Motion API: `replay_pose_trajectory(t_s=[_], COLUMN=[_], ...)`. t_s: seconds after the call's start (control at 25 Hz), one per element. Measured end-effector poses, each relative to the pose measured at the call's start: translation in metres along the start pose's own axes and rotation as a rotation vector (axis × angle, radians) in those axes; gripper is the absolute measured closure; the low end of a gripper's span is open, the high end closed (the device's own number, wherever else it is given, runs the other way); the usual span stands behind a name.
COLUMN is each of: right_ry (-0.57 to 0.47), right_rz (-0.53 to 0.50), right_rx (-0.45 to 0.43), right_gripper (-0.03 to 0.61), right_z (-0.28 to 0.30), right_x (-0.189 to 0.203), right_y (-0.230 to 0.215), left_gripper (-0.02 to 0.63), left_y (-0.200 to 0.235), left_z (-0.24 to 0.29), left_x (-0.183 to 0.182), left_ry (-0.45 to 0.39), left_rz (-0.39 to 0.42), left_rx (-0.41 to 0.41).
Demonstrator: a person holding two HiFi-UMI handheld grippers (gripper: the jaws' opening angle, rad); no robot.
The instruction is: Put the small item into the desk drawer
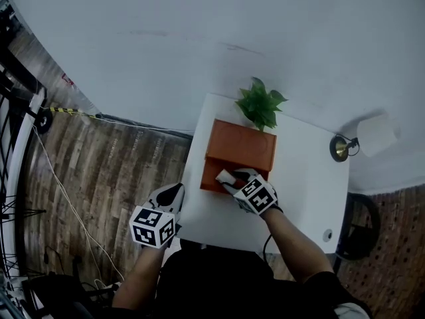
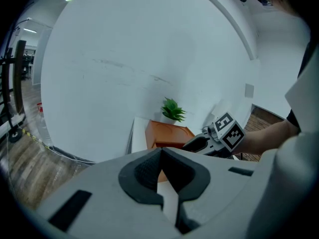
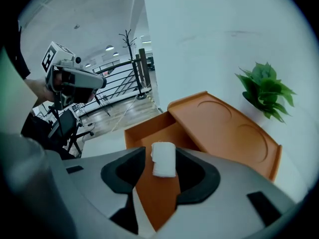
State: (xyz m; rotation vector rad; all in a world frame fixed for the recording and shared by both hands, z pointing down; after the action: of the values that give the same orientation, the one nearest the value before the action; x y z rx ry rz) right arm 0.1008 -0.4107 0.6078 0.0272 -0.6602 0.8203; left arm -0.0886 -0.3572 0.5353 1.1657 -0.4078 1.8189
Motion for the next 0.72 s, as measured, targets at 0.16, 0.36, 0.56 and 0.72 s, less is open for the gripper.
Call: replay_pose_trajectory(t_s=[0.16,0.36,0.56,0.72], right_ry=[-0.042,-0.132,-0.224,-0.286], right_rz=[0.026,0.059,0.098,0.155], right_rx=[0.042,0.11,0.169,0.204], right_gripper=[0.393,0.414,0.451,0.48], right_z=[-0.023,-0.053,-0.082,-0.101], right_x=[-0.001,-0.001,0.004,0.022], right_y=[0.007,0.018,0.037,0.057], left_gripper=[0.611,0.611,0.611,0.611], left_y=[0.0,-0.002,-0.007,-0.011], left_z=[-0.017,-0.037,-0.056,-0.075], left_x=[-0.01,-0.013,-0.012,-0.005], left_ry=[-0.034,-0.072,-0.093,-0.1], left_rz=[0.023,0.043,0.061,0.077], left_rx=[0.002,0.013,0.035,0.055])
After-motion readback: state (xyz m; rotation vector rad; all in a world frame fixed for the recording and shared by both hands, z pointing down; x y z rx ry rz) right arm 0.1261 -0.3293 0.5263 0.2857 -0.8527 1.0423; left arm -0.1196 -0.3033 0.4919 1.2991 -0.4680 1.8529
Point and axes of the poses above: the fingertips, and each gripper's own axes: z forward along the fingers, y to its left, x out of its underside, the point moved 5 cm from there along -z, backward along the fingers, and after that the axes turned 12 degrees about z, right-handed, at the moved point
